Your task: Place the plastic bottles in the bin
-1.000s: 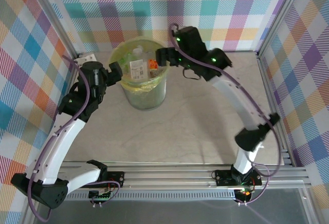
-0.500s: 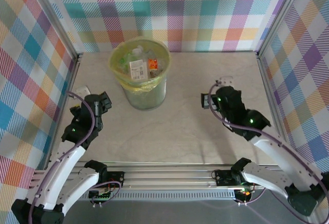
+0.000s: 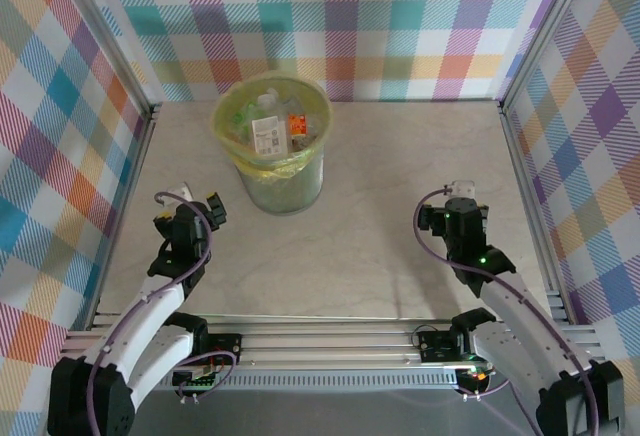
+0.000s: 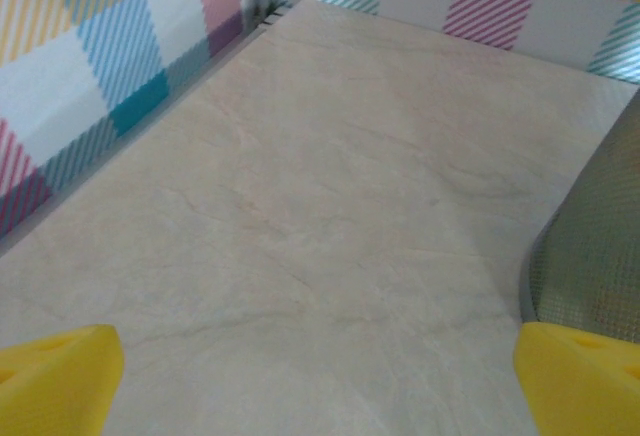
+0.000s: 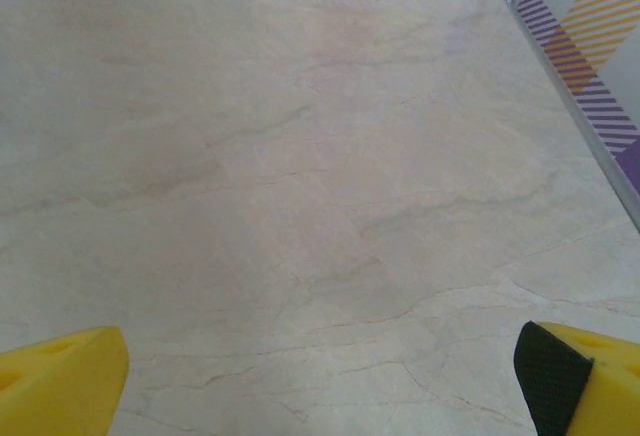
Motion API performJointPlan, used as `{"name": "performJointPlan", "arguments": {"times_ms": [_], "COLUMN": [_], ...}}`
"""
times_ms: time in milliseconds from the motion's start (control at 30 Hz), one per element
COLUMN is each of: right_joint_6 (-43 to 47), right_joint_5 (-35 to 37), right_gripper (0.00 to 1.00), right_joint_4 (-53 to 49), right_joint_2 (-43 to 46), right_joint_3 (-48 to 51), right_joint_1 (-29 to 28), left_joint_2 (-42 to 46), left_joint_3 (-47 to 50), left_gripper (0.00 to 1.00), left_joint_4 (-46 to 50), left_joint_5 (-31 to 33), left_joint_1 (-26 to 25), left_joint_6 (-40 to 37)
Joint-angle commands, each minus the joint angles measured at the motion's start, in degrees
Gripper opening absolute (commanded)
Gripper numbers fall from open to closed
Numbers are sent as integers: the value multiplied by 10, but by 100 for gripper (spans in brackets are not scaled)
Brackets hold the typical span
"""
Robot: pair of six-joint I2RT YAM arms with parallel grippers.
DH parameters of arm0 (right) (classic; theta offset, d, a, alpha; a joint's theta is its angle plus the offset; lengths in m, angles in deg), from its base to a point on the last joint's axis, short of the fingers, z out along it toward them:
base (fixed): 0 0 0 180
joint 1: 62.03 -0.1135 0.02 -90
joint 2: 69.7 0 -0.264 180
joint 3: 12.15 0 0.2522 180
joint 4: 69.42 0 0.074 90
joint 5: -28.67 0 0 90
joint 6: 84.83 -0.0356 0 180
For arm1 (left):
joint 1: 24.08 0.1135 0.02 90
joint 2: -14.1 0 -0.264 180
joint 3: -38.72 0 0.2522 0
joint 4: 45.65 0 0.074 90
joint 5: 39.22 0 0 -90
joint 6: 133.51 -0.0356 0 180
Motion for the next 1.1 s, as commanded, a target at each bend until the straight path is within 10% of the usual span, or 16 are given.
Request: {"name": "performJointPlan", "arguments": {"times_ms": [0, 733, 1067], "right_joint_6": [39, 86, 106], "right_joint_5": [-59, -242, -314], "right_gripper": [100, 100, 100], "right_joint_4": [123, 432, 531], "right_joint_2": [-36, -292, -345], "right_joint_3": [19, 39, 55], "right_joint_1": [30, 119, 144], "left_joint_2": [-16, -304, -414], "left_joint_3": [36, 81, -4], "left_gripper": [100, 100, 100], "left_joint_4": [-143, -502, -445], "left_joint_5": [-59, -295, -325], "left_joint_1": [28, 134, 117], "left_joint_6": [-47, -74, -108]}}
